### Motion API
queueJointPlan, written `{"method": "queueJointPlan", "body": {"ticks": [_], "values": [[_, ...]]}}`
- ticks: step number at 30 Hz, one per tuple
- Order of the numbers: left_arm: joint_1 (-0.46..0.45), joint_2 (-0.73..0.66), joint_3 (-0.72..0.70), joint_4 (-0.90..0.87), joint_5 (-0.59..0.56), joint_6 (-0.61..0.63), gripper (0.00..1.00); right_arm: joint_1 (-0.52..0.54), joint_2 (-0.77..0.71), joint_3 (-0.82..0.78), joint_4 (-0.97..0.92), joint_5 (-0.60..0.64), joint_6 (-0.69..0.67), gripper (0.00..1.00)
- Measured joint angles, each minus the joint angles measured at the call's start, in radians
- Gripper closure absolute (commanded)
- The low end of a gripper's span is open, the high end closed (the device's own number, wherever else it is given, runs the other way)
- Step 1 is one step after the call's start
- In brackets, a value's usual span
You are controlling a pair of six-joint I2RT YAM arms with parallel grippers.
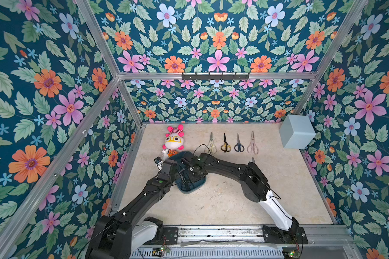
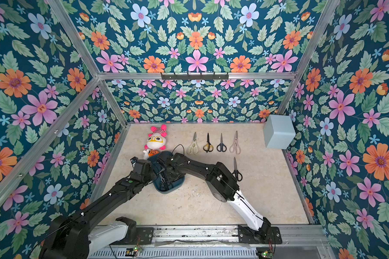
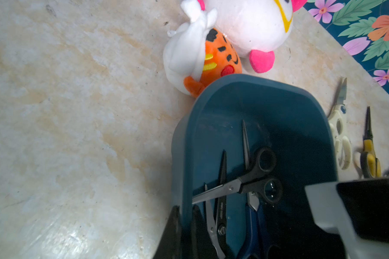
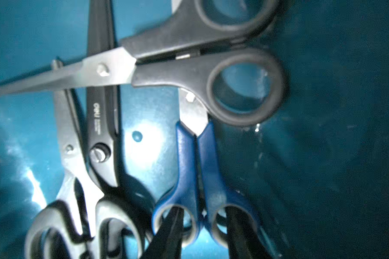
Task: Take the scissors out of the storage box
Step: Pick up the scissors from the storage box.
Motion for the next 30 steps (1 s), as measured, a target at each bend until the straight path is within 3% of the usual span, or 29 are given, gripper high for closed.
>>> {"method": "queueJointPlan", "body": {"ticks": [5, 12, 30], "values": [[0.0, -0.003, 0.006, -0.017, 0.003, -0.004, 1.0, 0.001, 0.017, 0.02, -0.01, 0.007, -0.008, 0.69], [0.0, -0.005, 0.007, -0.031, 0.005, -0.006, 1.0, 0.003, 0.022, 0.024, -0.005, 0.003, -0.026, 0.99], [0.002, 0.003, -0.001, -0.006, -0.08, -0.01, 1.0, -0.033, -0.099, 0.014, -0.064, -0.129, -0.041, 1.0]]}}
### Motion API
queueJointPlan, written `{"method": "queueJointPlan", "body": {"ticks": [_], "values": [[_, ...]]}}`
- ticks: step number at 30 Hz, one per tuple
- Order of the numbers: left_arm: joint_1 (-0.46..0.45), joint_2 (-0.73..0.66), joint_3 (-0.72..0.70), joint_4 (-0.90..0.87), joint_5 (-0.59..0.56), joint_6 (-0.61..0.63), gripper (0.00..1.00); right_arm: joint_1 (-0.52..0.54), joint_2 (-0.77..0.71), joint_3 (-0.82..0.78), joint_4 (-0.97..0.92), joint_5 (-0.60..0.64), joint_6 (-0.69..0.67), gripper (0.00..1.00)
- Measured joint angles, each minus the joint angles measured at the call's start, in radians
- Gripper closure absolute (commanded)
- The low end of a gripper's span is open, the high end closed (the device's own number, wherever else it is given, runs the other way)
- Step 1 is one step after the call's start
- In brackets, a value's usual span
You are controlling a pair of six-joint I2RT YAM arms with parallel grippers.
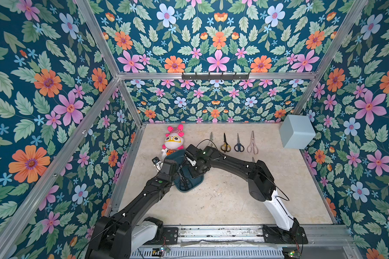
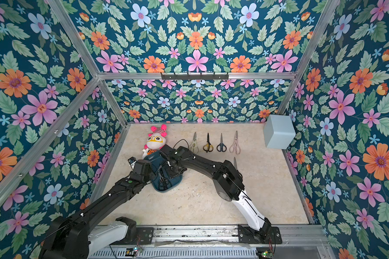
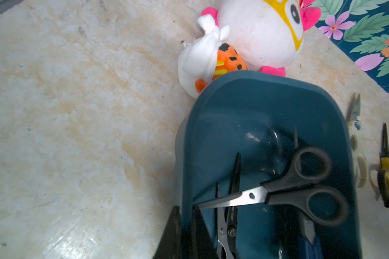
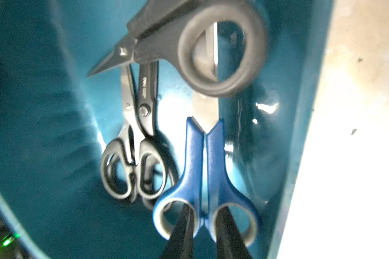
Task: Take the scissors out of the storage box
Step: Pick up the scissors from the storage box, then place the scissors at the center of the board.
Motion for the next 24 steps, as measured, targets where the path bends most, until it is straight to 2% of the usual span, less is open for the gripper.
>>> {"method": "queueJointPlan", "body": {"ticks": [8, 24], "values": [[0.0, 0.007, 0.003, 0.0, -0.011, 0.004, 1.0, 0.001, -0.029, -0.027, -0.039, -0.032, 0.0, 1.0], [0.003, 0.007, 0.017, 0.0, -0.032, 0.023, 1.0, -0.011, -0.128, -0.116, -0.069, 0.078, 0.01, 1.0]]}}
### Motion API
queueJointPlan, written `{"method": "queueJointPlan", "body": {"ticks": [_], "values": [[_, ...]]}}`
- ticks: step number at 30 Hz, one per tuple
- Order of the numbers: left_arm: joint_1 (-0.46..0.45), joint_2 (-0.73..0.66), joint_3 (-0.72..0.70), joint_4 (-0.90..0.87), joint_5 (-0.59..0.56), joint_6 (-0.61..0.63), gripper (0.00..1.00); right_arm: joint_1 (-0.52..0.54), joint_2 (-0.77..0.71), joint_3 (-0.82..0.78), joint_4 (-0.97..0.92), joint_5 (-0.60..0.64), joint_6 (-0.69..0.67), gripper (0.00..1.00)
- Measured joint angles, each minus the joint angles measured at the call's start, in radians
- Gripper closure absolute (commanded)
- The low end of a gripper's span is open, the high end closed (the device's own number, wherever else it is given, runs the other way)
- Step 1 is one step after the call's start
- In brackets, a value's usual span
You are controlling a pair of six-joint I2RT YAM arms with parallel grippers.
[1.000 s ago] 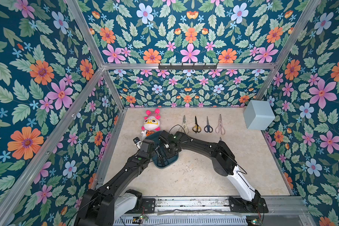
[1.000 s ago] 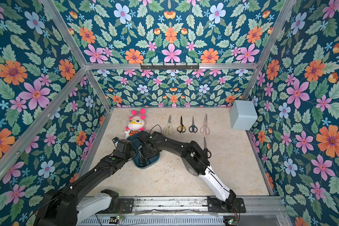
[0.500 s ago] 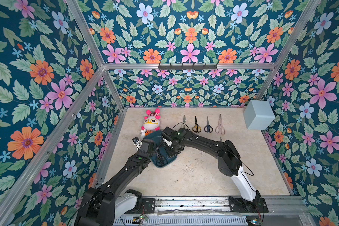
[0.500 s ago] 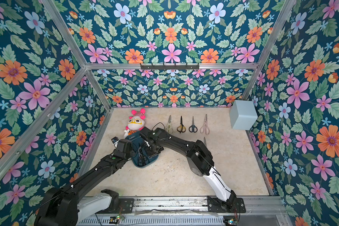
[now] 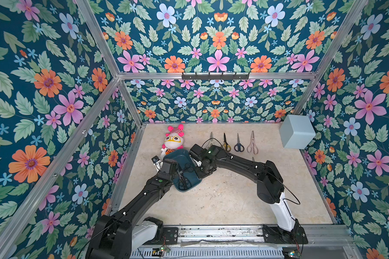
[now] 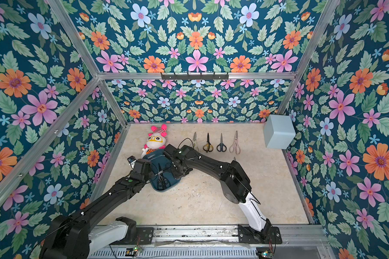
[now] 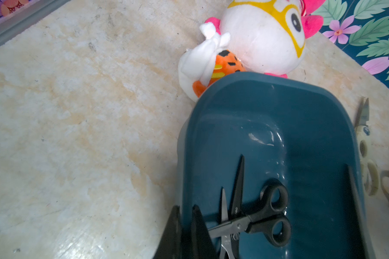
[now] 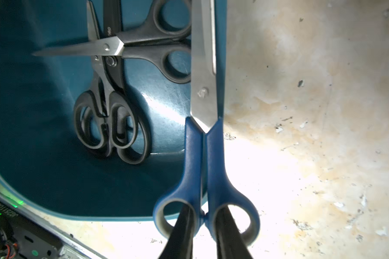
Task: Take the scissors out of the storage box
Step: Place the scissors at the center of the board.
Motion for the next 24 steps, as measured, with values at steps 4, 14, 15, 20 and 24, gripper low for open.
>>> {"method": "queueJointPlan", "body": {"ticks": [4, 14, 15, 20, 24], "values": [[0.0, 0.005, 0.008, 0.009, 0.008, 0.013, 1.0, -0.008, -0.034, -0.039, 0.01, 0.008, 0.002, 1.0], [0.01, 0.018, 0.023, -0.005, -0.02, 0.026, 1.0, -0.101, -0.251, -0.303, 0.116, 0.037, 0.114, 1.0], [0.01, 0.018, 0.023, -0.005, -0.023, 0.027, 1.0, -0.108, -0.274, -0.327, 0.132, 0.027, 0.117, 1.0], [0.016, 0.022, 0.025, -0.008, -0.025, 0.031, 1.0, -0.137, -0.349, -0.424, 0.209, -0.001, 0.15, 1.0], [0.019, 0.021, 0.026, -0.009, -0.027, 0.045, 1.0, -0.165, -0.378, -0.51, 0.235, 0.001, 0.164, 1.0]]}}
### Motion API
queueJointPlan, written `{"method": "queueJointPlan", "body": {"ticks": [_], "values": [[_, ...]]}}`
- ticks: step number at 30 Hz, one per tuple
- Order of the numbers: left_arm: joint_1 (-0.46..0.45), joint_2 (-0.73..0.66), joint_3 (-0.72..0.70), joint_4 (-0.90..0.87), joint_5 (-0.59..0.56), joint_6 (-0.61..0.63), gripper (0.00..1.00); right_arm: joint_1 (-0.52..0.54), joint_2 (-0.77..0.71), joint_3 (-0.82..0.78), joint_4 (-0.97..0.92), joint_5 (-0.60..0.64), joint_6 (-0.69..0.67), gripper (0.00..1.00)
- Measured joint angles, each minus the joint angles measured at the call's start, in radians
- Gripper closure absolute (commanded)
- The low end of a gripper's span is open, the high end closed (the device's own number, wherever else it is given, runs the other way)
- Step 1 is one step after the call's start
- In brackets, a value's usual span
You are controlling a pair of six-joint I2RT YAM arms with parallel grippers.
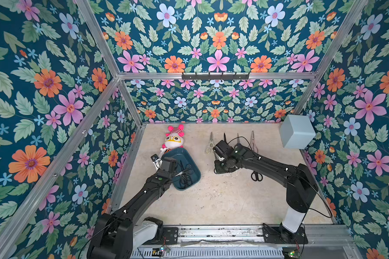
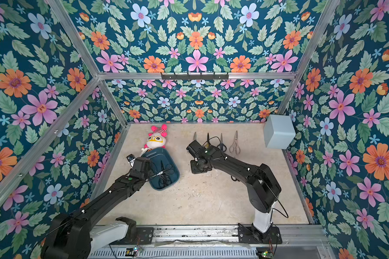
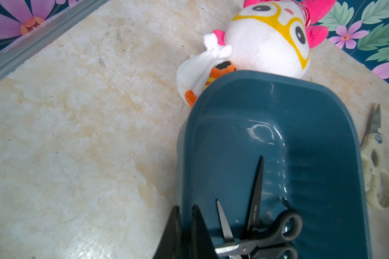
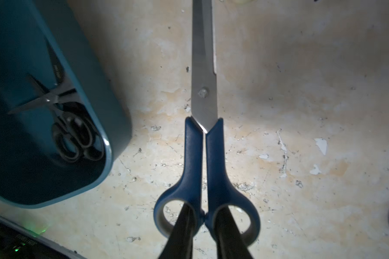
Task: Take the scissors out of the storage box
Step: Place the scissors at the center of the board.
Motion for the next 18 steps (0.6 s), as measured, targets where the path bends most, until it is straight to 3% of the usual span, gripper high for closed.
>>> {"method": "queueJointPlan", "body": {"ticks": [11, 18], "values": [[0.011, -0.001, 0.002, -0.003, -0.003, 0.031, 1.0, -0.156, -0.127, -0.311, 0.033, 0.007, 0.039, 1.0], [0.013, -0.012, 0.001, -0.002, -0.001, 0.056, 1.0, -0.241, -0.128, -0.365, 0.065, -0.005, 0.001, 1.0]]}}
